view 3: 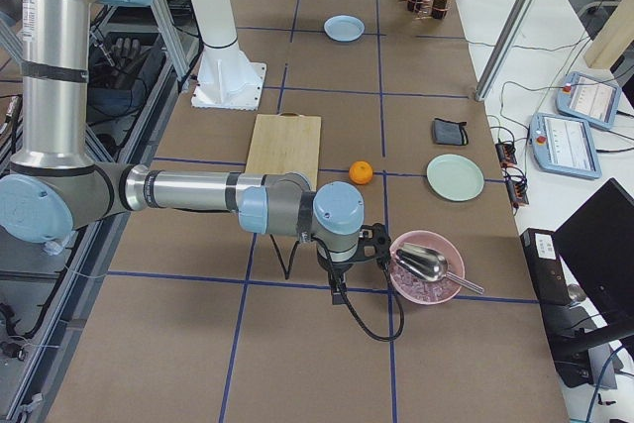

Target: Pick orange to plate

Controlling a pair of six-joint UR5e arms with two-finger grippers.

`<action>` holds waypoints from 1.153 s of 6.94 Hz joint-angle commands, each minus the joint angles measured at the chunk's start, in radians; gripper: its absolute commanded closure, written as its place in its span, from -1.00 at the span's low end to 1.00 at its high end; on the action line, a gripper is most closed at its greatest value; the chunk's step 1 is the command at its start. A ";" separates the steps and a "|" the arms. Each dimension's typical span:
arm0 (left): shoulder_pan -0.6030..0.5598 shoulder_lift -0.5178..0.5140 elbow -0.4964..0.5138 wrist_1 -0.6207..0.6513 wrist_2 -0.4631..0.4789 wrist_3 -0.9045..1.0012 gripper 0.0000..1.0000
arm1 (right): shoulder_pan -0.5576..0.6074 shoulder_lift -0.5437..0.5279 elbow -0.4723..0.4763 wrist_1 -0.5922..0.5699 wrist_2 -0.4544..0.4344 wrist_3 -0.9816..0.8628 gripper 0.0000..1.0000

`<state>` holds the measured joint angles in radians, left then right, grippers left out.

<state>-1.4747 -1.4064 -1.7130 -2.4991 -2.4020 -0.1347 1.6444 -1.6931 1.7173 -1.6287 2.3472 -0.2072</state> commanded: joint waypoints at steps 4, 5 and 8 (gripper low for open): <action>0.553 0.030 0.009 -0.184 0.395 -0.688 -1.00 | -0.008 -0.003 -0.001 0.001 0.000 -0.001 -1.00; 0.626 0.030 0.007 -0.185 0.461 -0.798 -0.84 | -0.008 -0.003 -0.001 0.001 0.000 -0.001 -1.00; 0.776 -0.006 0.024 -0.184 0.604 -1.040 -0.51 | -0.008 -0.003 -0.001 0.001 0.000 -0.003 -1.00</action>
<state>-0.7459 -1.3940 -1.6998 -2.6840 -1.8476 -1.0982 1.6368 -1.6966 1.7165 -1.6275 2.3470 -0.2097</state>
